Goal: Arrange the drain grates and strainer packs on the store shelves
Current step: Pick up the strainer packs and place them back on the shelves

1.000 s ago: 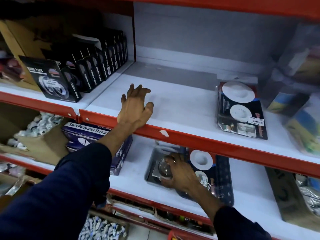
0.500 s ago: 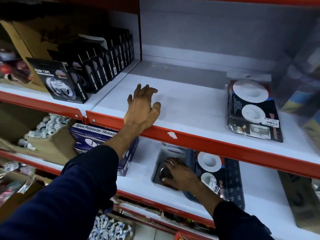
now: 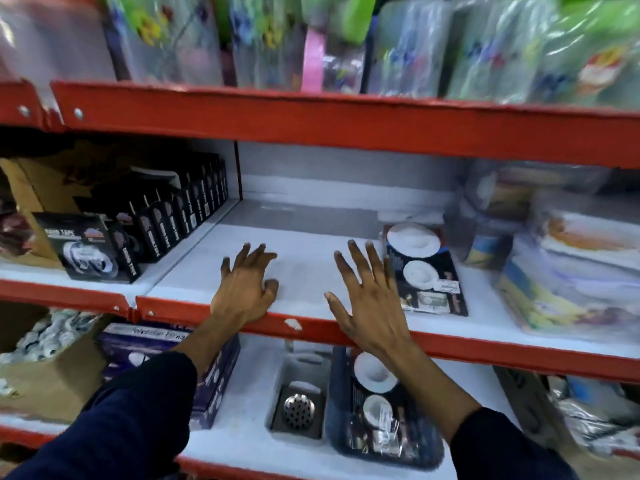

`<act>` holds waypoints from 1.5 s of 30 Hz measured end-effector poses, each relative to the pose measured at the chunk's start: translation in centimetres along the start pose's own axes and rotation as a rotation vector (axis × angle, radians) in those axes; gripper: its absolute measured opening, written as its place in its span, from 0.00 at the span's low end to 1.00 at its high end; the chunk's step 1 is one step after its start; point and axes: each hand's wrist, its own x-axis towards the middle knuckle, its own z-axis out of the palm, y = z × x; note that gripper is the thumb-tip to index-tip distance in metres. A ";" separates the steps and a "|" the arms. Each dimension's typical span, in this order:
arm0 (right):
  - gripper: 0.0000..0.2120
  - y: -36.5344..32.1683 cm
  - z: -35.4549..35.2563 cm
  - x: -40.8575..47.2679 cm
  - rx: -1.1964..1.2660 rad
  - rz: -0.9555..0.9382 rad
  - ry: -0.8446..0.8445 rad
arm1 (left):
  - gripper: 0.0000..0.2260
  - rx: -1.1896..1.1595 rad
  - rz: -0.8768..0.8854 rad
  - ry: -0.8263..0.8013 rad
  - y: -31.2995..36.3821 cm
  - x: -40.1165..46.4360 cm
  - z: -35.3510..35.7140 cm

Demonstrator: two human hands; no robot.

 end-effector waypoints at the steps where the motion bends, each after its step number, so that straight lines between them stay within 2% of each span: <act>1: 0.33 0.9 0.3 0.1 -0.022 0.040 -0.031 | 0.27 0.026 0.008 -0.015 0.1 -0.1 0.1; 5: 0.34 4.4 0.1 -0.2 -0.043 0.151 -0.082 | 0.30 0.053 0.090 -0.046 2.3 0.6 0.1; 10: 0.35 8.4 -0.7 -1.1 -0.075 0.262 -0.073 | 0.27 -0.170 0.184 -0.119 8.5 1.7 1.9; 14: 0.38 11.3 -1.6 -2.1 -0.033 0.516 -0.128 | 0.23 -0.458 0.062 -0.242 13.8 2.7 3.3; 18: 0.37 13.4 -1.7 -2.9 0.089 0.707 -0.184 | 0.20 -0.607 -0.051 -0.285 17.5 3.7 4.6; 21: 0.31 14.3 -2.2 -3.0 0.206 0.713 -0.160 | 0.14 -0.719 -0.136 -0.204 19.2 4.1 4.7; 23: 0.21 14.4 -3.1 -2.9 0.265 0.699 -0.094 | 0.14 -0.813 -0.203 -0.156 19.5 4.1 4.6; 25: 0.13 14.2 -4.2 -2.9 0.391 0.713 -0.004 | 0.19 -0.936 -0.266 -0.156 19.2 4.0 4.2; 26: 0.12 14.1 -4.8 -3.1 0.473 0.731 0.027 | 0.21 -1.002 -0.294 -0.169 19.0 3.8 3.9; 31: 0.27 13.7 -8.0 -4.9 1.110 0.908 0.115 | 0.20 -1.178 -0.325 -0.238 18.1 1.3 1.3; 33: 0.25 13.2 -9.5 -6.6 1.289 0.894 0.046 | 0.20 -1.188 -0.306 -0.286 17.4 -0.4 0.5; 36: 0.22 12.8 -10.6 -9.4 1.303 0.759 -0.109 | 0.23 -1.208 -0.297 -0.351 16.0 -3.1 -0.1; 39: 0.18 12.2 -10.5 -12.3 1.337 0.717 -0.225 | 0.20 -1.166 -0.264 -0.408 15.5 -6.1 -0.1; 45: 0.18 11.0 -6.6 -18.1 1.316 0.785 -0.372 | 0.15 -0.979 -0.244 -0.422 14.5 -11.6 4.3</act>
